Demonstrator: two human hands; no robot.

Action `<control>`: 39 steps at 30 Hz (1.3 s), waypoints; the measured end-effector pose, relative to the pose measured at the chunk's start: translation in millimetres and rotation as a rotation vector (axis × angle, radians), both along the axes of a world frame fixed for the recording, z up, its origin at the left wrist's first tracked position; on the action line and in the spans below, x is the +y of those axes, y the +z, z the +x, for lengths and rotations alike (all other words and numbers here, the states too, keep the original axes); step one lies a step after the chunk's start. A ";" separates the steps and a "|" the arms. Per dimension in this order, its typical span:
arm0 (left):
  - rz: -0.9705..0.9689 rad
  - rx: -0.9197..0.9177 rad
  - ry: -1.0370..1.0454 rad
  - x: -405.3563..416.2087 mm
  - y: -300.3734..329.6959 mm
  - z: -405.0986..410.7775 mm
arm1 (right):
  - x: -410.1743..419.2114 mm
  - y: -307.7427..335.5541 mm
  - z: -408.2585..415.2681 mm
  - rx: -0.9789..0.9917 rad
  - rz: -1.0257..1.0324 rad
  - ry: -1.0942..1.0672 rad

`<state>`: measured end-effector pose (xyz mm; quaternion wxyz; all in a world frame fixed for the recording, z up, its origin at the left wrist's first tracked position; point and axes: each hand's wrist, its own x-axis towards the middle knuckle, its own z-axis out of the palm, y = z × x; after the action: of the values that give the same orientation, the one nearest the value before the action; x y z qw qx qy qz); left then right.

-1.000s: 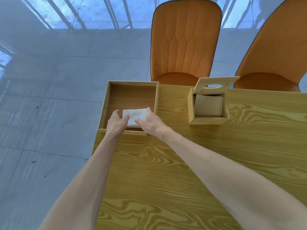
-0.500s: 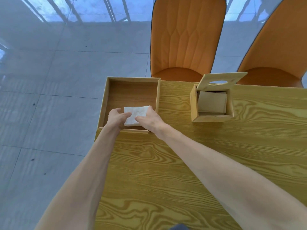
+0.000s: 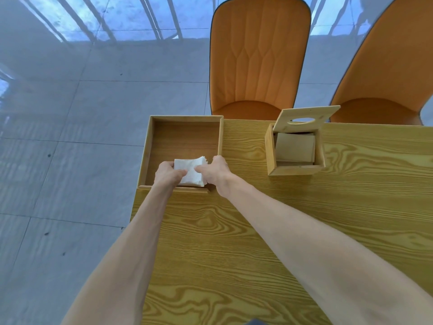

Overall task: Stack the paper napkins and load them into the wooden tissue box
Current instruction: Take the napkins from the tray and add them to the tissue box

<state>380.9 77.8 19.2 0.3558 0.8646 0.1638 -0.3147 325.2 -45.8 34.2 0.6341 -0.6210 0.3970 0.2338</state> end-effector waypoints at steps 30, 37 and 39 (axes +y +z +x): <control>-0.487 -0.069 -0.327 -40.6 60.0 -61.4 | -121.7 41.3 -102.8 -0.646 -0.489 0.243; -0.570 -0.149 -0.361 -109.7 61.2 -92.3 | -177.3 35.5 -150.0 -0.638 -0.637 0.003; -0.554 -0.201 -0.361 -119.1 57.9 -94.7 | -181.7 32.2 -151.7 -0.610 -0.674 -0.021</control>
<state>286.2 -41.3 77.2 0.5299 0.7768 -0.1195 -0.3185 173.5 -227.5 66.4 0.4868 -0.8292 0.2523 -0.1085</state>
